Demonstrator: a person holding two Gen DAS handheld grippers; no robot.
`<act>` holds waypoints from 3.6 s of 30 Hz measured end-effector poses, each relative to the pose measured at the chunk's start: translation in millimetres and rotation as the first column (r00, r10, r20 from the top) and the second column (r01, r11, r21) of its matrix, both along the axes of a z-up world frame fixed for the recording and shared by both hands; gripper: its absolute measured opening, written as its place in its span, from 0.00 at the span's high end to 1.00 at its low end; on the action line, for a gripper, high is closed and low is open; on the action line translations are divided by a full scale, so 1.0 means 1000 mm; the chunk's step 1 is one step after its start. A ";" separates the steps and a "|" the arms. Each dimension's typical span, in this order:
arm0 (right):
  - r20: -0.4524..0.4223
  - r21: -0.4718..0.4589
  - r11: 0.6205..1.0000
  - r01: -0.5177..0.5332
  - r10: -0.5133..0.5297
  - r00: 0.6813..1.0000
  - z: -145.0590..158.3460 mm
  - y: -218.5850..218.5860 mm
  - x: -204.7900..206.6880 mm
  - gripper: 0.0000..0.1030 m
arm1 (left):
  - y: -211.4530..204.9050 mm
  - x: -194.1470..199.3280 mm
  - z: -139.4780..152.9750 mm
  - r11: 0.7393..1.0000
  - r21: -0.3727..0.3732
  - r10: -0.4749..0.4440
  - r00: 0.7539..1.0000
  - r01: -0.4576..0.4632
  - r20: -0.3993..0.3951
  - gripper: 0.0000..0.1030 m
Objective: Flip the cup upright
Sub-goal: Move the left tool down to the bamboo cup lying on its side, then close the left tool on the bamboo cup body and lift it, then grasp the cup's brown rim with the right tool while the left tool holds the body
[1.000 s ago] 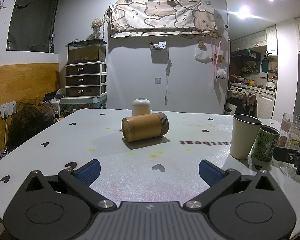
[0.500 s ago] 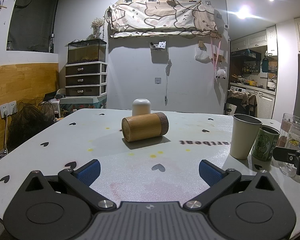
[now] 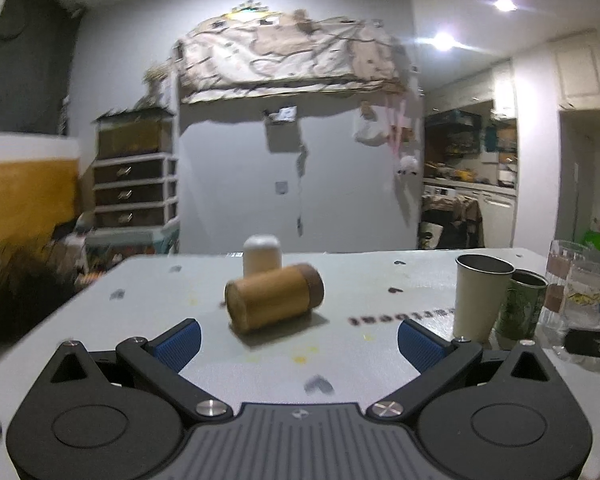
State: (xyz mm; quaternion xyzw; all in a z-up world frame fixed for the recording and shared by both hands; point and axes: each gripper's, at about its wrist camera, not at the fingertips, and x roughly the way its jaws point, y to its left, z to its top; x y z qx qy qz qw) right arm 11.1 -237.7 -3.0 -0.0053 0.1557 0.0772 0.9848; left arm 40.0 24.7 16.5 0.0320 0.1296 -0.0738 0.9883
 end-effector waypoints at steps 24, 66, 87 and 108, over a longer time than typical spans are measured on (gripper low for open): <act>-0.012 -0.015 0.999 -0.030 0.030 0.999 -0.017 -0.013 -0.006 0.00 | -0.025 0.229 -0.024 0.684 0.623 -0.121 0.901 0.380 -0.416 0.00; -0.010 0.169 0.984 -0.060 0.063 0.998 -0.019 -0.046 -0.010 0.00 | -0.052 0.039 -0.032 0.956 -0.277 -0.263 0.715 0.101 -0.648 0.31; -0.484 0.622 0.777 0.097 0.284 0.828 -0.040 -0.047 0.081 0.00 | -0.073 0.004 -0.056 0.867 -0.495 -0.353 0.773 0.059 -0.527 0.31; -0.431 0.549 0.836 -0.017 0.301 0.851 -0.013 -0.020 0.095 0.29 | -0.090 -0.001 -0.063 0.843 -0.455 -0.481 0.778 0.286 -0.403 0.31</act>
